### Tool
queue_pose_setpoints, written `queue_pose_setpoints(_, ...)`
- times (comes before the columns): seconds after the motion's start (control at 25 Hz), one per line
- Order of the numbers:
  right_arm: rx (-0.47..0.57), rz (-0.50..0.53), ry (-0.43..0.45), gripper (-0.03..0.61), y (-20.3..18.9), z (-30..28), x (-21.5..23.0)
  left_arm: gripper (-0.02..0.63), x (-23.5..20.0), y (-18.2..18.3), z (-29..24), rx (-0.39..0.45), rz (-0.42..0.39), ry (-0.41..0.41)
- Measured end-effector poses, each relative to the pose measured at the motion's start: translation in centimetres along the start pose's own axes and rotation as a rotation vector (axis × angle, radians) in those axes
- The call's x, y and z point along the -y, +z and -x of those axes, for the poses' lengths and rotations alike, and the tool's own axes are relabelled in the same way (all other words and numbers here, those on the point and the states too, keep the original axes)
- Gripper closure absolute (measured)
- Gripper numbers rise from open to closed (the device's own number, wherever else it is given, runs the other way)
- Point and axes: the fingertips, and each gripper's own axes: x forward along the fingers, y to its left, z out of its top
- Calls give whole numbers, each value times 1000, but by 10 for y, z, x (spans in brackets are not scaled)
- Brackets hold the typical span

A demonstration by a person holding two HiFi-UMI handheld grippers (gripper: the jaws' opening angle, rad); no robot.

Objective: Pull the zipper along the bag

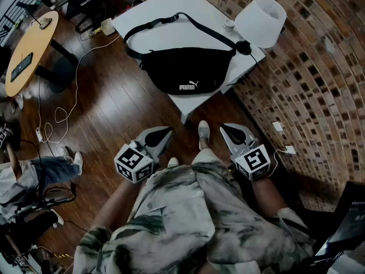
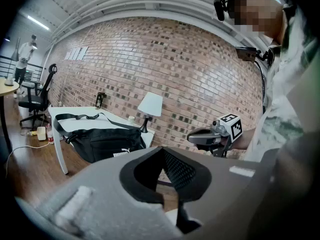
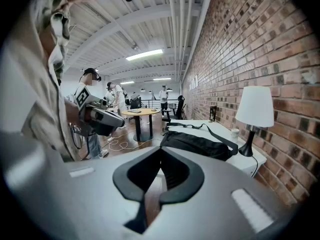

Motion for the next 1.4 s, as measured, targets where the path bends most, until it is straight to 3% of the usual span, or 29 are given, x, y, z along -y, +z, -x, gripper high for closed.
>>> queue_pose_setpoints(0.28, -68, 77, 99, 572, 5, -72, 120, 612, -53, 20, -131, -79, -10, 102)
queue_pose_setpoints(0.52, -156, 182, 204, 572, -19, -137, 181, 567, -96, 13, -230, -188, -17, 204)
queue_pose_setpoints(0.72, -223, 202, 285, 572, -48, -184, 193, 535, -126, -21, -274, -336, -25, 308)
queue_pose_setpoints(1.12, -319, 155, 359, 572, -78, -241, 195, 486, -161, -60, -314, -541, -212, 452)
queue_pose_setpoints(1.24, -343, 153, 370, 572, -90, -245, 194, 488, -165, -65, -319, -551, -250, 475)
queue_pose_setpoints(1.32, -355, 158, 370, 572, -97, -247, 194, 494, -165, -66, -319, -527, -232, 468)
queue_pose_setpoints(1.4, -369, 158, 373, 572, -103, -246, 195, 551, -162, -69, -318, -505, -189, 437)
